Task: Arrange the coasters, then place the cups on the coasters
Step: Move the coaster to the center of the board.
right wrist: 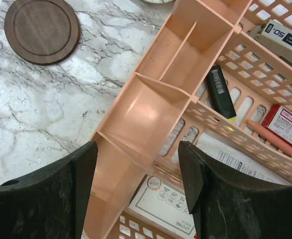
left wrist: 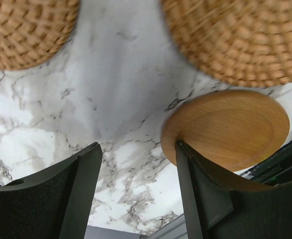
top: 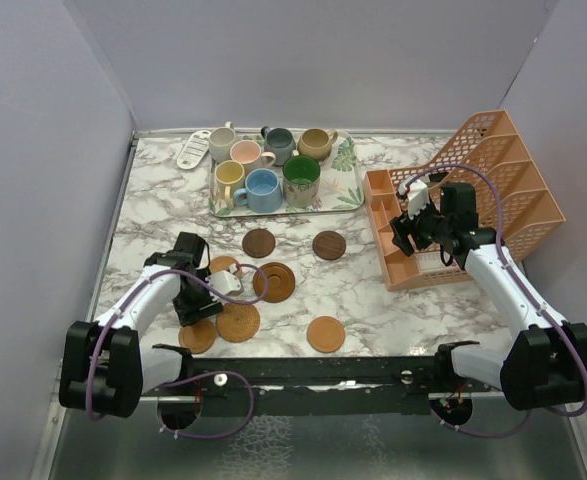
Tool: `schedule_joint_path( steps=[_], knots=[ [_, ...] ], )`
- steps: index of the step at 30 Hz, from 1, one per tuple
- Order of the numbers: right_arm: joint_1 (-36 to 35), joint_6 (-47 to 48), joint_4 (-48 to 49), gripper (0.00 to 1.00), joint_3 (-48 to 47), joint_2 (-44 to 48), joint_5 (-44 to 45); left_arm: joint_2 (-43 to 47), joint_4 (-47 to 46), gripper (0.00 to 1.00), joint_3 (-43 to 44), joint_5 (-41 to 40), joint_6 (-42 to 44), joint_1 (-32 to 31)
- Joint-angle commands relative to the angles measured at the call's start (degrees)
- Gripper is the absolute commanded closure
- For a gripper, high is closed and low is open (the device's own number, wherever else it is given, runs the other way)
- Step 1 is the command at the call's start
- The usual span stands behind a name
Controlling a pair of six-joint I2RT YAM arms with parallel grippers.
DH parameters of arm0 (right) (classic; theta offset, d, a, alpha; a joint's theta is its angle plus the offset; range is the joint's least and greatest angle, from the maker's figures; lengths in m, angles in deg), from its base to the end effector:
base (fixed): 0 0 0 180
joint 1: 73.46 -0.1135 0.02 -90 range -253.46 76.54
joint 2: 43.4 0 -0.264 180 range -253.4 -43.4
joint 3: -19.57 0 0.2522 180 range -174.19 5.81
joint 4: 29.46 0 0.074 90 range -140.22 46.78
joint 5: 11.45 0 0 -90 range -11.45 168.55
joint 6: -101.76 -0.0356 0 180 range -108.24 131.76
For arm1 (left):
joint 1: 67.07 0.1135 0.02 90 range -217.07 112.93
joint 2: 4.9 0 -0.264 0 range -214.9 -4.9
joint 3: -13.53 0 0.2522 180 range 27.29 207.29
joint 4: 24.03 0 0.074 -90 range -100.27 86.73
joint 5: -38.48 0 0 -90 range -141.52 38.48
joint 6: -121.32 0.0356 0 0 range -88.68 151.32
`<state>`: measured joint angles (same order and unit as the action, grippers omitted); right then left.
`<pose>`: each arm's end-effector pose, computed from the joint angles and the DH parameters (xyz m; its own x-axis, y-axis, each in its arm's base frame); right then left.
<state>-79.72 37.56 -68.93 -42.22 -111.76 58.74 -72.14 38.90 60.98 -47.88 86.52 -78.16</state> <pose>0.2450 0.0390 0.2527 -0.4978 -0.4665 -0.7311 -0.6143 0.7847 -0.0825 0.1655 -0.0347 0.1629 -0.3914 0.9118 -0.1240 0.9134 0.4014 0.0681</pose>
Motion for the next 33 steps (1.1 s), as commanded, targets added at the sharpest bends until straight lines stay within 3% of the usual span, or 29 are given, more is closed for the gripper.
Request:
schedule_joint_path(
  steps=[1, 10, 15, 23, 33],
  knots=[
    [0.3, 0.6, 0.6, 0.33, 0.1, 0.3, -0.4, -5.4, -11.4, 0.38, -0.3, -3.1, 5.2, 5.9],
    [0.3, 0.6, 0.5, 0.33, 0.0, 0.3, -0.5, -15.8, -22.7, 0.38, 5.7, -4.8, 2.7, 14.1],
    [0.3, 0.7, 0.5, 0.33, 0.1, 0.5, -0.3, -23.5, -27.4, 0.39, 11.1, -6.2, -2.8, 16.8],
    [0.3, 0.6, 0.5, 0.33, 0.1, -0.2, -0.5, -35.3, -29.0, 0.42, 21.0, -6.3, -15.4, 17.0],
    [0.3, 0.6, 0.4, 0.33, 0.0, 0.2, -0.6, -37.6, -27.0, 0.44, 25.1, -0.5, -20.9, 14.0]
  ],
)
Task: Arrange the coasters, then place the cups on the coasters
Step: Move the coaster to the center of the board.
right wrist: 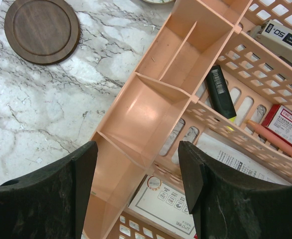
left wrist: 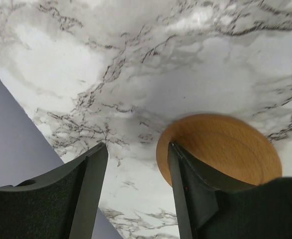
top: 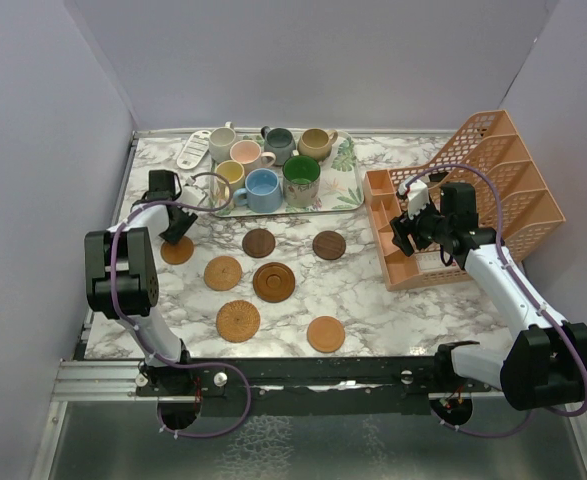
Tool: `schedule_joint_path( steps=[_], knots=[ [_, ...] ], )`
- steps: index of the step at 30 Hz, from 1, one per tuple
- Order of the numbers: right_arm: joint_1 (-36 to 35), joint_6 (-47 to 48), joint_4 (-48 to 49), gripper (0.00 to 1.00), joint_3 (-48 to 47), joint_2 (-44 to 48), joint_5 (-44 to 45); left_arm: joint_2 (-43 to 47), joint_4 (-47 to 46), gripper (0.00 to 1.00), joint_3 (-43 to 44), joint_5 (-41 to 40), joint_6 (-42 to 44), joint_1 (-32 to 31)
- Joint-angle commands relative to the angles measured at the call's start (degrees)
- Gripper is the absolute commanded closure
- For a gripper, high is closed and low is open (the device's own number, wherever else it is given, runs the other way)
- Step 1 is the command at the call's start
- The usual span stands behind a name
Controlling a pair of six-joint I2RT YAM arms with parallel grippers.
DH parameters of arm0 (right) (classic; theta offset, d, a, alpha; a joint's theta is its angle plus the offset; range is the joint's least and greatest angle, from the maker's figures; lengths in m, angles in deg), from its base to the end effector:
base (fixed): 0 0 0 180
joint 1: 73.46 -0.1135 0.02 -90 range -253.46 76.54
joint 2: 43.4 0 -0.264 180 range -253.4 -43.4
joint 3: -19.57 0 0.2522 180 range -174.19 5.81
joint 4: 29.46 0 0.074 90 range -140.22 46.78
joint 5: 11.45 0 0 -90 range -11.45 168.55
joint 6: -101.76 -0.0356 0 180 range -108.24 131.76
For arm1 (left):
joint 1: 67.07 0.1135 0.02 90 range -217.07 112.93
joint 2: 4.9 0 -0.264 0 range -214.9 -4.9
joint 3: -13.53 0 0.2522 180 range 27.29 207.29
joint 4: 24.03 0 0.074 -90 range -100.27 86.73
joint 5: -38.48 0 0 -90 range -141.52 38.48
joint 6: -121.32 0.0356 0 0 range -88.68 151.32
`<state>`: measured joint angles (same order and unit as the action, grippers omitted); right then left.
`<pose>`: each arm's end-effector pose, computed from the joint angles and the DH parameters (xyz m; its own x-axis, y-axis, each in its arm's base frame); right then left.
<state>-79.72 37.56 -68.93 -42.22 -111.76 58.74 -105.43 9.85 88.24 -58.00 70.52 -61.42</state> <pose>0.2450 0.0390 0.2527 -0.4978 -0.4665 -0.7311 -0.6143 0.7847 -0.0825 0.3484 0.0385 0.1688 -0.7635 0.5555 -0.3294 0.4233 0.8156 0.3944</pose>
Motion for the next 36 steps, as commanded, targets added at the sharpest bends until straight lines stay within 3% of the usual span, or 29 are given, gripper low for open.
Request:
schedule_joint_path(
  steps=[1, 36],
  knots=[
    [0.3, 0.6, 0.4, 0.33, 0.0, 0.2, -0.6, -4.4, 2.1, 0.44, -2.2, 9.5, -5.0, -3.5],
    [0.3, 0.6, 0.7, 0.33, 0.4, 0.2, 0.7, -7.4, 1.4, 0.46, 2.1, 9.2, -11.7, -27.4]
  ],
)
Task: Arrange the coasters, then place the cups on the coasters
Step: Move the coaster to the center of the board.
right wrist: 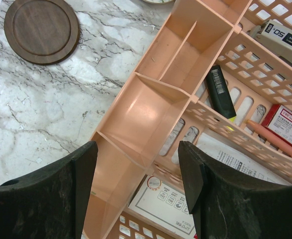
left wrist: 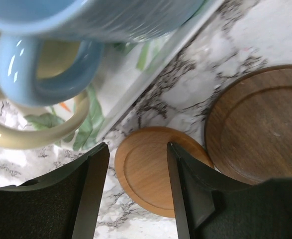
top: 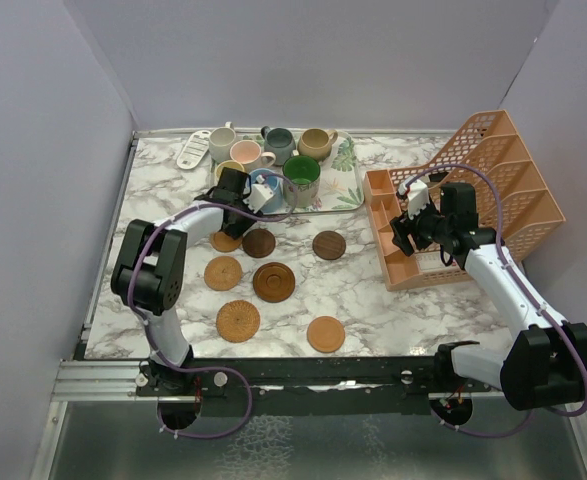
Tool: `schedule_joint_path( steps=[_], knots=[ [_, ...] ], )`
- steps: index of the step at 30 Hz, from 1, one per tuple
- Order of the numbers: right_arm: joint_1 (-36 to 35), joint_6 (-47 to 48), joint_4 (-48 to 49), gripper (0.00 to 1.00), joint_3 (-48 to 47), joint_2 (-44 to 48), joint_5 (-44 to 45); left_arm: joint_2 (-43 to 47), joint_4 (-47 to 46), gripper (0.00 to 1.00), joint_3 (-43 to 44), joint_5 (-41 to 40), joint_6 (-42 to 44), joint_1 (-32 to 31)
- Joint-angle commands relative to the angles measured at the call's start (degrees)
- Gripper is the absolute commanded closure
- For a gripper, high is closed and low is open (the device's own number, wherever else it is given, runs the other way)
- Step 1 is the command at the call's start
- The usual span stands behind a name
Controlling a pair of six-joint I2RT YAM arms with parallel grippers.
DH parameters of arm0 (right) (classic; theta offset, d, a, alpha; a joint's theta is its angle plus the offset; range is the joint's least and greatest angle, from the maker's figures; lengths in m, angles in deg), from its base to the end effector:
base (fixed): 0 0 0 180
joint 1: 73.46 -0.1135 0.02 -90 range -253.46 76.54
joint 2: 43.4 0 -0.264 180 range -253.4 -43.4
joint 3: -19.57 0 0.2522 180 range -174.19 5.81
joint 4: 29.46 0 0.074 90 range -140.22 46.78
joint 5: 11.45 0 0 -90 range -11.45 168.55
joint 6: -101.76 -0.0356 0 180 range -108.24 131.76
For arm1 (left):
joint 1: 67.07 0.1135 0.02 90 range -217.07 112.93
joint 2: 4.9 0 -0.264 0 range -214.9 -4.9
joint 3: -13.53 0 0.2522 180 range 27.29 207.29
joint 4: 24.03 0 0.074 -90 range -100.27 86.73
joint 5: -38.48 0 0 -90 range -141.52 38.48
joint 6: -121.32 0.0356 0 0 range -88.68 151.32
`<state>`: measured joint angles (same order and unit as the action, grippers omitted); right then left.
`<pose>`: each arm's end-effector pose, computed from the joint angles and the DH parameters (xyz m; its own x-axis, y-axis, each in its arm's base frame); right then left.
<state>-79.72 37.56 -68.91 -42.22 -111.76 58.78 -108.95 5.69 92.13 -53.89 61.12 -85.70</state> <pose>0.2450 0.0390 0.2527 -0.4977 -0.4666 -0.7311 -0.6139 0.7850 -0.0831 0.3552 -0.1182 0.1713 -0.5275 0.7018 -0.4787 0.6441 0.6978 0.3133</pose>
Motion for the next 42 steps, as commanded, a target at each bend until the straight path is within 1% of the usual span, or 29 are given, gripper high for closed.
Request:
schedule_joint_path(
  steps=[1, 13, 18, 21, 33, 42],
  knots=[
    [0.3, 0.6, 0.7, 0.33, 0.4, 0.2, 0.7, -4.0, 5.6, 0.46, -1.4, 5.0, -2.5, -3.7],
    [0.3, 0.6, 0.7, 0.33, 0.5, 0.3, 0.9, -7.5, 7.2, 0.46, 3.2, 5.8, -3.6, -12.0],
    [0.3, 0.6, 0.7, 0.33, 0.5, 0.3, 0.9, -7.5, 8.0, 0.46, 3.8, 9.0, -4.8, -14.2],
    [0.3, 0.5, 0.7, 0.33, 0.5, 0.5, 1.0, -7.7, 8.4, 0.46, 4.3, 8.7, -5.3, -15.4],
    [0.4, 0.5, 0.6, 0.33, 0.4, 0.4, 0.7, -8.1, 7.7, 0.46, 3.7, 0.4, -5.7, -15.0],
    [0.3, 0.6, 0.7, 0.33, 0.4, 0.4, 0.7, -4.7, 9.4, 0.46, 0.6, 0.1, -4.5, -11.2]
  ],
)
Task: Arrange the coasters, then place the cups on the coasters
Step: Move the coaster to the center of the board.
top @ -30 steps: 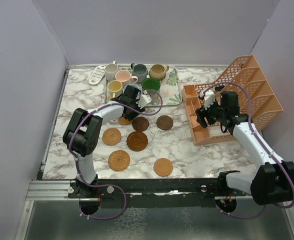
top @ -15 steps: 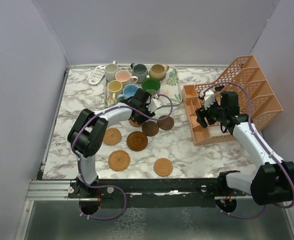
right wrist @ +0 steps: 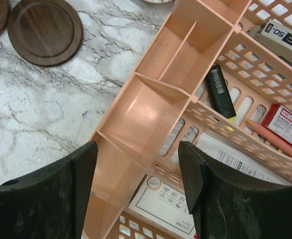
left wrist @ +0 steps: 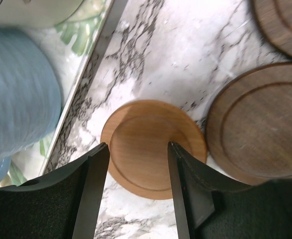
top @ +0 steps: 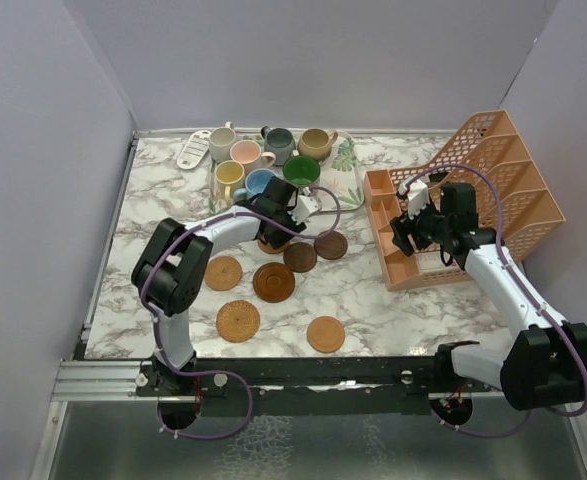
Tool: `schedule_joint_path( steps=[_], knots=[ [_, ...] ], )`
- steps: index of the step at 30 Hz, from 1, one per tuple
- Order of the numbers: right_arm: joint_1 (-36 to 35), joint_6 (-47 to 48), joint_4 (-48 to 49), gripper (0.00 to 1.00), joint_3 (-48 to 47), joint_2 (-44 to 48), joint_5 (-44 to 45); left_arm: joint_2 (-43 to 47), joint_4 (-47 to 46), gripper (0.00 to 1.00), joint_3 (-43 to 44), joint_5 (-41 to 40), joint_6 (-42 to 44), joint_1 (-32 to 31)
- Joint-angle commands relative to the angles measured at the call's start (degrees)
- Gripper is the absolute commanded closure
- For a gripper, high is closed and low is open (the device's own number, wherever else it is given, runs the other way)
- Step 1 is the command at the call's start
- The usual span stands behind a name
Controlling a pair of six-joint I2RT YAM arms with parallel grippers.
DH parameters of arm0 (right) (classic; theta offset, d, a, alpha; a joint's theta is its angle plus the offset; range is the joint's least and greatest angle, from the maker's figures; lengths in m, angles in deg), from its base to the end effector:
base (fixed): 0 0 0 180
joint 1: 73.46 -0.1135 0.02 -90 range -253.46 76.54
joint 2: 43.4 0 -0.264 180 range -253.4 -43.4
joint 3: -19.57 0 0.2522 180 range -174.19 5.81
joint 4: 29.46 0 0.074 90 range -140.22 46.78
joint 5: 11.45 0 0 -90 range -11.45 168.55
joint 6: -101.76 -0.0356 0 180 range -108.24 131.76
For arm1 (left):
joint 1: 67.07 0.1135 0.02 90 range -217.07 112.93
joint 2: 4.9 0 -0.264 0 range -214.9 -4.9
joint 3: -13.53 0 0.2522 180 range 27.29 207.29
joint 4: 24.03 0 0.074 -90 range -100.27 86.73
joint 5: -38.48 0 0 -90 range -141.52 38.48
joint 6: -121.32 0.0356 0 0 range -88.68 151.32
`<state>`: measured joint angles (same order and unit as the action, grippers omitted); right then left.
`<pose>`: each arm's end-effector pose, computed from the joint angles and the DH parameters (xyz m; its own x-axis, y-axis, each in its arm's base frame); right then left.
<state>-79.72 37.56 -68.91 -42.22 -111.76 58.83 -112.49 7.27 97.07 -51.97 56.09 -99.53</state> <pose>0.2451 0.0390 0.2527 -0.4979 -0.4668 -0.7309 -0.6134 0.7853 -0.0836 0.3312 -0.2104 0.1722 -0.4070 0.7554 -0.5135 0.7747 0.5833 0.2441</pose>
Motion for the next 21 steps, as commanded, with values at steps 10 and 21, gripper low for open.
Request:
schedule_joint_path(
  steps=[10, 21],
  knots=[
    [0.3, 0.7, 0.6, 0.33, 0.4, 0.1, 0.7, 1.4, 8.4, 0.47, -8.0, -1.5, 1.3, 5.5],
    [0.3, 0.7, 0.6, 0.33, 0.3, 0.2, 0.6, 3.7, 9.0, 0.48, -9.5, -3.4, 0.7, 6.8]
  ],
)
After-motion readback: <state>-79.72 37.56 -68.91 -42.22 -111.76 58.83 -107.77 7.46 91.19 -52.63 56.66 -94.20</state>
